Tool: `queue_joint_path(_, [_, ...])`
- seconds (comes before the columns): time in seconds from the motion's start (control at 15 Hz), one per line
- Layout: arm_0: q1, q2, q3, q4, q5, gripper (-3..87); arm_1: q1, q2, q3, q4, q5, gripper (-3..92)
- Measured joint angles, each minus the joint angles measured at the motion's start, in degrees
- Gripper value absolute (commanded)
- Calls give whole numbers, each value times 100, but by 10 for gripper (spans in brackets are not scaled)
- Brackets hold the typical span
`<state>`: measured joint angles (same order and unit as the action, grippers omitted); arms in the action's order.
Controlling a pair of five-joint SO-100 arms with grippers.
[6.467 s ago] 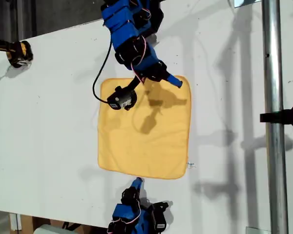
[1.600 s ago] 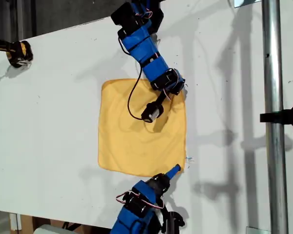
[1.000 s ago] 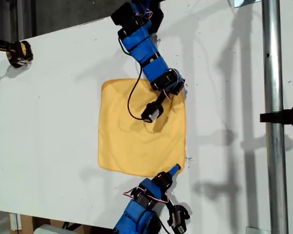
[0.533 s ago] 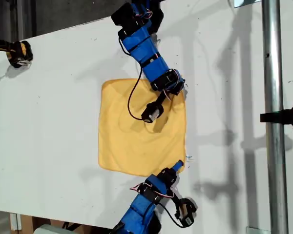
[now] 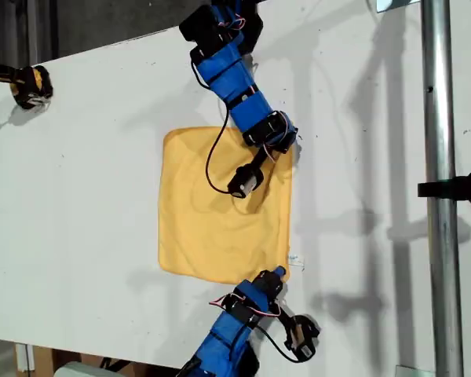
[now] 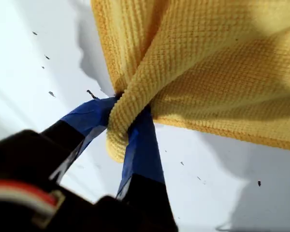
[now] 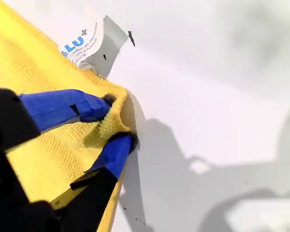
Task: Grasp corners of a towel and fold twice.
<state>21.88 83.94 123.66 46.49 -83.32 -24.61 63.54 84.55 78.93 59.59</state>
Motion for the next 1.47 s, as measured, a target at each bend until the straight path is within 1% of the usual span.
queue_joint_path(0.27, [18, 114, -264, -18, 123, -7, 0, -9, -70, 53, 0, -1])
queue_joint_path(0.4, [18, 519, -325, 9, 299, -7, -35, -35, -237, 255, 0, -1])
queue_joint_path(0.6, [88, 967, -562, 483, 563, -7, -88, -18, -457, 510, 0, -1])
queue_joint_path(0.8, [237, 1011, -1318, 1266, 773, -7, -123, 316, -501, 624, 0, -1])
queue_joint_path(0.93, [387, 1011, -1811, 1582, 914, -7, -246, 527, -721, 677, 0, -1])
queue_joint_path(1.07, [571, 1055, -2118, 1775, 949, -7, -448, 756, -949, 686, 0, -1])
queue_joint_path(1.33, [861, 1239, -2180, 1758, 914, -7, -870, 809, -1468, 422, 0, -1])
queue_joint_path(1.47, [879, 1380, -2171, 1740, 923, -7, -870, 809, -1485, 343, -97, -1])
